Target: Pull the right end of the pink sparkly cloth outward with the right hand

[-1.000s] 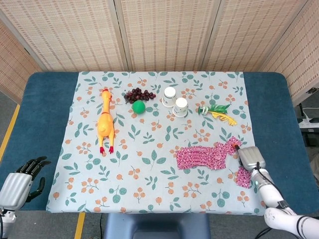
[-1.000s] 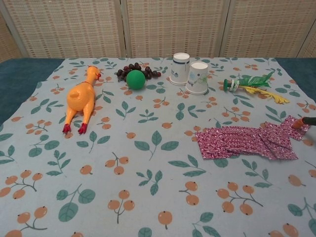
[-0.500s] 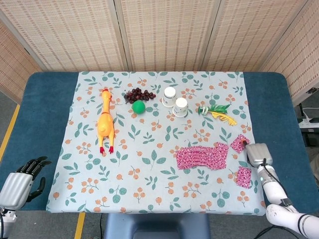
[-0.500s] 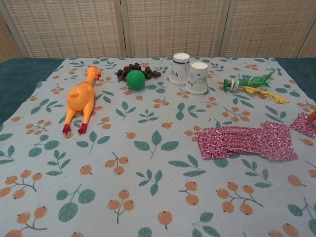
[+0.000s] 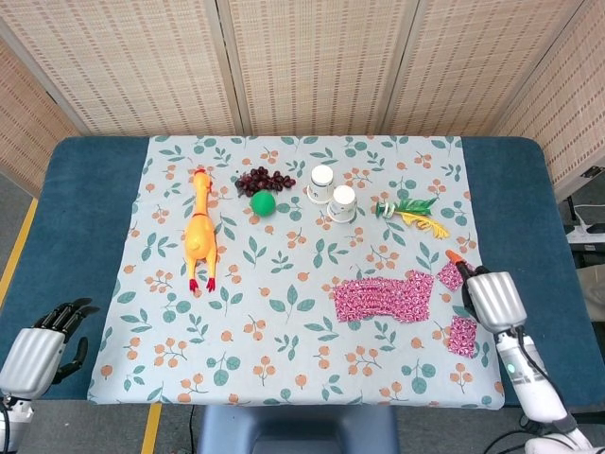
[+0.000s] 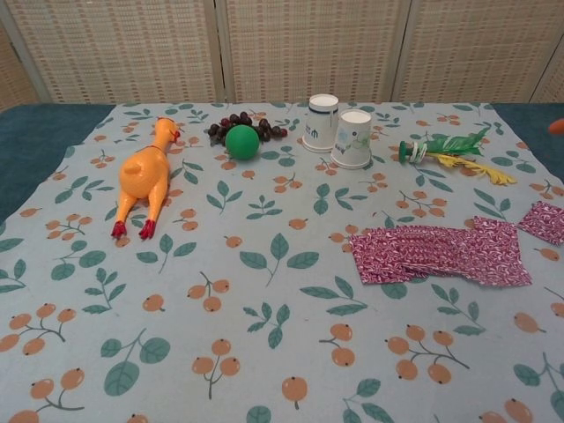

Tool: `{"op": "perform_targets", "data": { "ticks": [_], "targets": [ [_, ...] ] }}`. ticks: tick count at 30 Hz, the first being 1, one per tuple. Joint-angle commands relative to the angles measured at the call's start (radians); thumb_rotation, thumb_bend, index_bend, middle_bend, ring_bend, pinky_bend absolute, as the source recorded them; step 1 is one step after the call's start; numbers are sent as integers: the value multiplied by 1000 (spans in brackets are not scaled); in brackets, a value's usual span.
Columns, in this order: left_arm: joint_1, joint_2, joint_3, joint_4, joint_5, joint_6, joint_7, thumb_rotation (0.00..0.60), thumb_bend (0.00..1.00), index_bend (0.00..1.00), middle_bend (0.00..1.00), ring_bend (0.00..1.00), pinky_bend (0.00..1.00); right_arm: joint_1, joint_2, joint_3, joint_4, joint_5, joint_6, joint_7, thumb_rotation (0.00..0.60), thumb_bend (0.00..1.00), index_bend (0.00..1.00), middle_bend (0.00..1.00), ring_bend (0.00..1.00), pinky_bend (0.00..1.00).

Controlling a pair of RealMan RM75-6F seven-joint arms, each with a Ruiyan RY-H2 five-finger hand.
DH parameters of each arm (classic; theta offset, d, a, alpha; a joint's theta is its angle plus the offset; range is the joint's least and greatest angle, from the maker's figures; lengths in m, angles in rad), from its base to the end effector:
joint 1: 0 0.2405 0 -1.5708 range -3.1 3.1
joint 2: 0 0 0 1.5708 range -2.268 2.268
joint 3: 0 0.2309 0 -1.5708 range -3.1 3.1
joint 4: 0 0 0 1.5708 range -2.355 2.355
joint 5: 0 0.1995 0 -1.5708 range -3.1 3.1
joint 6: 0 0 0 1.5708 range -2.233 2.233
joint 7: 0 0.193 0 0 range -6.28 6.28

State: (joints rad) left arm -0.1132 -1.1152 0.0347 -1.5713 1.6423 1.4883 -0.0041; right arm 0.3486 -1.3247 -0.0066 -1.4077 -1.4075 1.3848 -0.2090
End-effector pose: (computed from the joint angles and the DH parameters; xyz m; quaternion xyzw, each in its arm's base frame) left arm -0.2699 0.2161 0.1367 -0.6627 -0.3591 -0.3831 0.5339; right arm -0.2619 -0.2927 0.0921 0.6823 -0.3010 0.3420 0.5718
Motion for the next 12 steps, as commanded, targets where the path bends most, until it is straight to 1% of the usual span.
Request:
{"op": "perform_targets", "data": {
  "ticks": [1, 2, 4, 7, 12],
  "targets": [
    [-1, -2, 0, 0, -1, -2, 3, 600, 594, 238, 184, 212, 415, -77, -37, -28, 116, -159, 174, 159, 600, 240, 45, 60, 5, 443],
    [-2, -2, -1, 1, -3, -4, 4, 600, 594, 238, 185, 212, 415, -84, -42, -21, 130, -170, 199, 184, 600, 233, 35, 25, 0, 366],
    [-2, -2, -1, 0, -5, -6, 4, 600, 594, 238, 186, 212, 415, -97, -51, -10, 150, -179, 232, 196, 600, 227, 23, 0, 0, 266],
    [-2, -2, 0, -1, -4, -6, 6, 600, 594, 239, 187, 212, 415, -115, -58, 4, 160, -188, 271, 197, 600, 225, 13, 0, 0, 248],
    [-3, -2, 1, -3, 0, -5, 9, 600, 593, 238, 187, 211, 415, -135, -50, 3, 141, -195, 270, 191, 600, 224, 11, 0, 0, 248]
  ]
}}
